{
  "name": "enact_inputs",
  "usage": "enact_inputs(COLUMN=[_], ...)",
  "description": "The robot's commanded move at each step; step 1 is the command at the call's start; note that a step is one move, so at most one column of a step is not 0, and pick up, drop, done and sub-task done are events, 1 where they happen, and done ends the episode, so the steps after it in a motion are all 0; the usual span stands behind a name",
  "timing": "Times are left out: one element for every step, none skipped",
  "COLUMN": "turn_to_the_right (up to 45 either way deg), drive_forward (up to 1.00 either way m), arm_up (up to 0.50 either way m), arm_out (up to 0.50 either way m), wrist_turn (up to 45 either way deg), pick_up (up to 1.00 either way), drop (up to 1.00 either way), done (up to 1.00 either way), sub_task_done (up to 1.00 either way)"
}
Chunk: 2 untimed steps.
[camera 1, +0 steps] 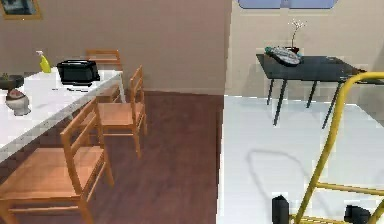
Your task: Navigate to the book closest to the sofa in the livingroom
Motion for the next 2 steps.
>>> enact_inputs(turn_to_the_right=[0.0,9.0], drive_forward=[0.7,0.0], arm_up=[0.0,0.0], arm_out=[0.0,0.0], wrist_turn=[0.0,0.0], pick_up=[0.0,0.0], drop=[0.0,0.0], done=[0.0,0.0], sub_task_done=[0.0,0.0])
